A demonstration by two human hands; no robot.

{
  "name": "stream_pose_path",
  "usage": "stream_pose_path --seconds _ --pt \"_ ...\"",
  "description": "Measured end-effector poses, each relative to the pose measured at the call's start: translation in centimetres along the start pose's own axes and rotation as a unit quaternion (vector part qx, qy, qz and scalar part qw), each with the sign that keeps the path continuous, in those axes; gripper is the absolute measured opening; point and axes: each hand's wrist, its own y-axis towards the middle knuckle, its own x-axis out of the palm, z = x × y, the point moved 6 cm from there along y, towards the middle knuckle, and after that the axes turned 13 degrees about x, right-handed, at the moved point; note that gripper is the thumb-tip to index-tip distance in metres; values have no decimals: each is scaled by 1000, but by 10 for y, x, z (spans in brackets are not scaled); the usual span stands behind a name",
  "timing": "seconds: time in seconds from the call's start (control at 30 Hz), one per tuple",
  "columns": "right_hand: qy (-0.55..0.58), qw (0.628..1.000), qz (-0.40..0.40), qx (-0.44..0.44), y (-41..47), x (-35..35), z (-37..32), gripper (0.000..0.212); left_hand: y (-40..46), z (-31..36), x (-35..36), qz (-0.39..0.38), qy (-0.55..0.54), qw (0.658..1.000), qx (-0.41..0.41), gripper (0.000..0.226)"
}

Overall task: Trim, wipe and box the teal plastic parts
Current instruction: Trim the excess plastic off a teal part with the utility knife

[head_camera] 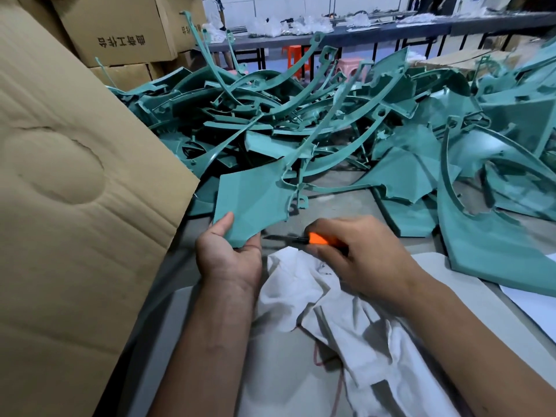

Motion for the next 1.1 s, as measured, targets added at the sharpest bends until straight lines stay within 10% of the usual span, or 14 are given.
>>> stream_pose_path --seconds 0.3,0.5,0.6,0.83,1.0,1.1 --pt "143 968 205 14 -4 -28 3 17 -5 -3 3 -11 14 999 -27 13" --pt "179 979 94 -21 -3 -21 0 56 -18 -12 14 -107 88 989 -49 41" --pt "195 975 98 -46 -1 -26 -1 43 -23 -7 23 -190 124 974 -5 46" --pt "368 918 144 28 -4 -43 14 46 -37 2 37 -445 312 823 166 76" --pt "421 891 158 55 -2 -50 15 47 -31 -6 32 -464 422 740 242 28" --pt "361 909 188 81 -4 -49 15 44 -24 -7 28 -425 468 726 272 42"
